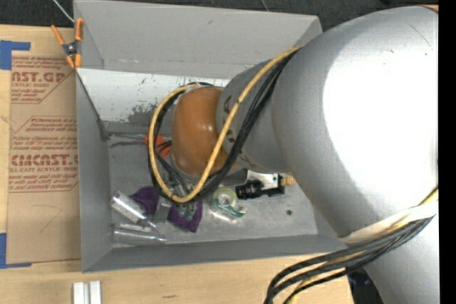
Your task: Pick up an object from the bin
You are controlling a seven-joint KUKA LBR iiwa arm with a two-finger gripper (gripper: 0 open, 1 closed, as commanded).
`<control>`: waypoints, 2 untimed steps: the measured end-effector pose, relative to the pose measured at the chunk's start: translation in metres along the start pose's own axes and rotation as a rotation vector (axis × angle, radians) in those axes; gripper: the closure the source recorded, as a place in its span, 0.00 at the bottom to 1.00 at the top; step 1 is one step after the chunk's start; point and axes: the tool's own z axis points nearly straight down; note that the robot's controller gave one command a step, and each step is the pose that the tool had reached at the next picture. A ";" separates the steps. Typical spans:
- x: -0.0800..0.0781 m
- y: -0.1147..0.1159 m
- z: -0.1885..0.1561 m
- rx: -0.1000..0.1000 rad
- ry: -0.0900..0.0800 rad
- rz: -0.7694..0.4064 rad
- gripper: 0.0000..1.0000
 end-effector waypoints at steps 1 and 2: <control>0.000 0.000 0.000 0.000 0.000 0.000 1.00; 0.000 0.000 -0.001 0.000 0.000 0.000 1.00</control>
Offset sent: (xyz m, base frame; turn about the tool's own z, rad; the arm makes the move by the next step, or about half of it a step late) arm 0.0000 0.0002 0.0049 0.0000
